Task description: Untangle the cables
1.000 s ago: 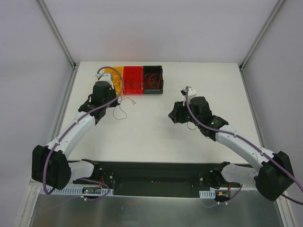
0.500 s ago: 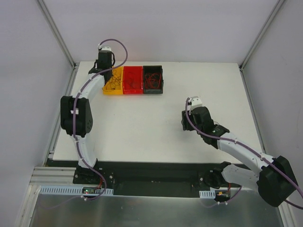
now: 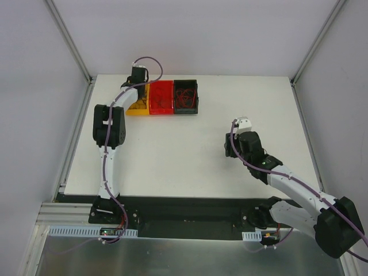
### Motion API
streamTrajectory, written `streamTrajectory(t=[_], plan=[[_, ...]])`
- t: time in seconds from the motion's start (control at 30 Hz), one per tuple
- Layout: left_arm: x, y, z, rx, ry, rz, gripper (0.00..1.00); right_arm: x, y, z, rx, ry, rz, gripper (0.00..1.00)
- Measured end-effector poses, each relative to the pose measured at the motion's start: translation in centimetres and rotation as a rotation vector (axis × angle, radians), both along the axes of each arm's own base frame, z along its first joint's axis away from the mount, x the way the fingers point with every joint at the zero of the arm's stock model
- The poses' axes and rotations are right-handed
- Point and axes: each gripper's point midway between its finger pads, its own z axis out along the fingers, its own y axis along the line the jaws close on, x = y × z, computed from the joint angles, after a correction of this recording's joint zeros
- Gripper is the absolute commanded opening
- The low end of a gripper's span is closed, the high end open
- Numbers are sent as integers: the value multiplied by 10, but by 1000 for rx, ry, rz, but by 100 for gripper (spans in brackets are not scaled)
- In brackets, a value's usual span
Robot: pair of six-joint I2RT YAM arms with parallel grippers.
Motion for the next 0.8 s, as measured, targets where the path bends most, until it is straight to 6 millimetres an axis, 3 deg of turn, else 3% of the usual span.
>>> streamTrajectory(t=[0.23,0.33,0.53,0.67,0.8], plan=[[0,1,-6,-36,30,-21,0,1,0,1,4,-5,-1,51],[-2,4,-7,-21,43,-32,26,2,0,1,6,-7,-2,51],[-5,11,1,26,55,-63,41,1,1,-1,8,-3,4,51],[-10,11,31,25,22,-70,49,1,1,0,10,-5,5,51],[-17,6,83,-10,-59,-80,60,0,1,5,20,-18,7,51]])
